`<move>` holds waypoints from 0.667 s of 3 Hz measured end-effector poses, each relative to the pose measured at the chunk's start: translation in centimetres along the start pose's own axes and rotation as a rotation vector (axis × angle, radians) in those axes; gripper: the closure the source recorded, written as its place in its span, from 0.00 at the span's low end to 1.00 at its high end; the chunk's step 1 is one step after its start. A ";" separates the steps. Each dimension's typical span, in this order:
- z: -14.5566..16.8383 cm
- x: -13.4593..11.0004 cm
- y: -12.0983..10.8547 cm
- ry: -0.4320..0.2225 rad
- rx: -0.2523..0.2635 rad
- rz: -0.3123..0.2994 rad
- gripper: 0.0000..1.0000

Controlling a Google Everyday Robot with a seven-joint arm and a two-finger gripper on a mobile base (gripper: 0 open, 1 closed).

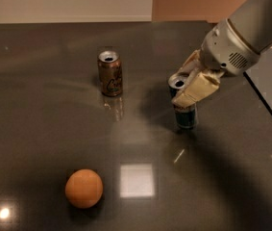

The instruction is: Knock redbull can over

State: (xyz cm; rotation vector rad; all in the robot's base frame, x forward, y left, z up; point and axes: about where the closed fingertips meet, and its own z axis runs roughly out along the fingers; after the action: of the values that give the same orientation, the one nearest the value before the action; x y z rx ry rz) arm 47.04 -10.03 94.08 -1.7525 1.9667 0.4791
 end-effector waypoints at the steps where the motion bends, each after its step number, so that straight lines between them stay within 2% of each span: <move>1: -1.3 2.1 -0.3 0.178 0.010 0.015 1.00; 2: -2.3 4.7 0.1 0.323 0.014 0.032 1.00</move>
Offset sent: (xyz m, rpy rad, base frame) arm -0.0227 -0.0873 -0.0132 -0.4945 0.1070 -0.0660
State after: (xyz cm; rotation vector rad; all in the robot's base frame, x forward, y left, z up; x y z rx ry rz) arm 46.35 -15.17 93.40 -1.8878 2.2108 0.2001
